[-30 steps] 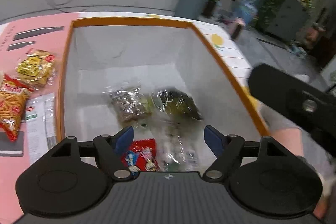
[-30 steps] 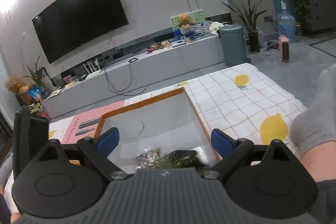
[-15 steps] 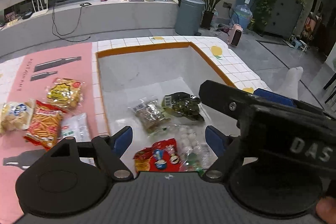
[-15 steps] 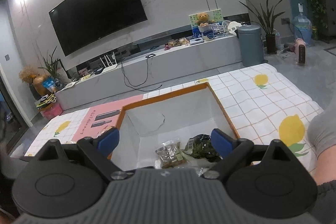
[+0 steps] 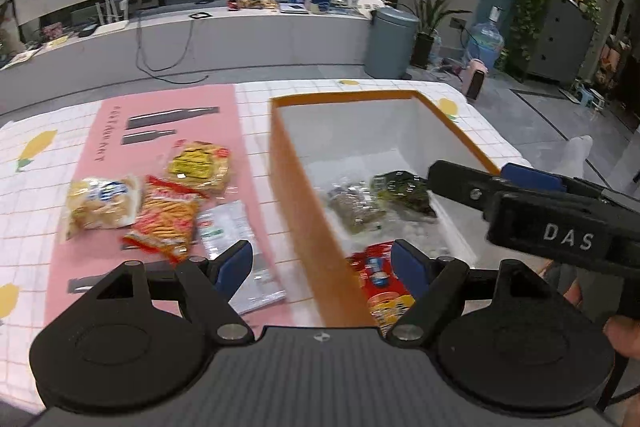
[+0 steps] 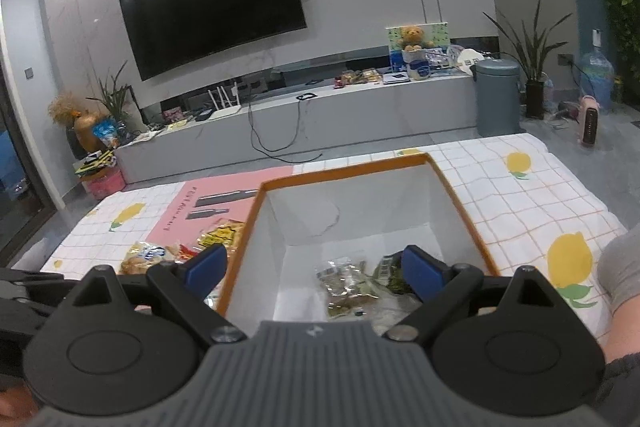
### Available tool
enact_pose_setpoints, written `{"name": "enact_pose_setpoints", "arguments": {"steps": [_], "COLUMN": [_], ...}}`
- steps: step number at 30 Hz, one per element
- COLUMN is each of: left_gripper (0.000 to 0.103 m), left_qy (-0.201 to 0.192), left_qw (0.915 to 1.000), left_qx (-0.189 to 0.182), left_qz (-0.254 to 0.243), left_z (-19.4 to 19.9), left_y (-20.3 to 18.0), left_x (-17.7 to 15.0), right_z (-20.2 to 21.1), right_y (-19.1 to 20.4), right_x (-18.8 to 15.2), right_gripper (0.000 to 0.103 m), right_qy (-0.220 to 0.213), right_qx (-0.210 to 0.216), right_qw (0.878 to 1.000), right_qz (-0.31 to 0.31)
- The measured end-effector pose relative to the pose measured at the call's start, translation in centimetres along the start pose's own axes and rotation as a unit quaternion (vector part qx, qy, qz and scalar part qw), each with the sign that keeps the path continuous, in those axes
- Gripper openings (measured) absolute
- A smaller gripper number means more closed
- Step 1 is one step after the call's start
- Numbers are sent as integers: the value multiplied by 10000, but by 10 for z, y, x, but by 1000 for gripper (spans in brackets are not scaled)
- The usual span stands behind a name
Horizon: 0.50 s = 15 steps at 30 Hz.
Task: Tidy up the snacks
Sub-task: 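Move both tools back toward the red stick-snack bag and chip bag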
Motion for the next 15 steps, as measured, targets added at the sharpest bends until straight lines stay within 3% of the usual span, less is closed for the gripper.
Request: {"name": "enact_pose_setpoints", "arguments": {"steps": [5,15], "left_gripper": [92,92], "left_qy": [-99,-263], "left_qw": [9997,9975], "left_qx": [38,99], "left_qz": [212,654], "left_z": [17,33], "left_y": [29,95], "left_x": [8,17], "right_z": [-5,-2], "right_y": [20,76], "right_x": [3,12], "right_gripper": [92,92], "right_qy": [-93,-785], "right_qx": [98,19], "right_qw": [9999,9963], "right_qz": [84,347]}}
Point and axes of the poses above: each gripper's, at about its wrist camera, not at the fingertips, and z roughly against the way its jaws point, y to its left, x to its top, the point moved 9 cm from there along -z, roughly the way its jaws point, and after that the axes turned 15 degrees about z, right-handed, at the moved point
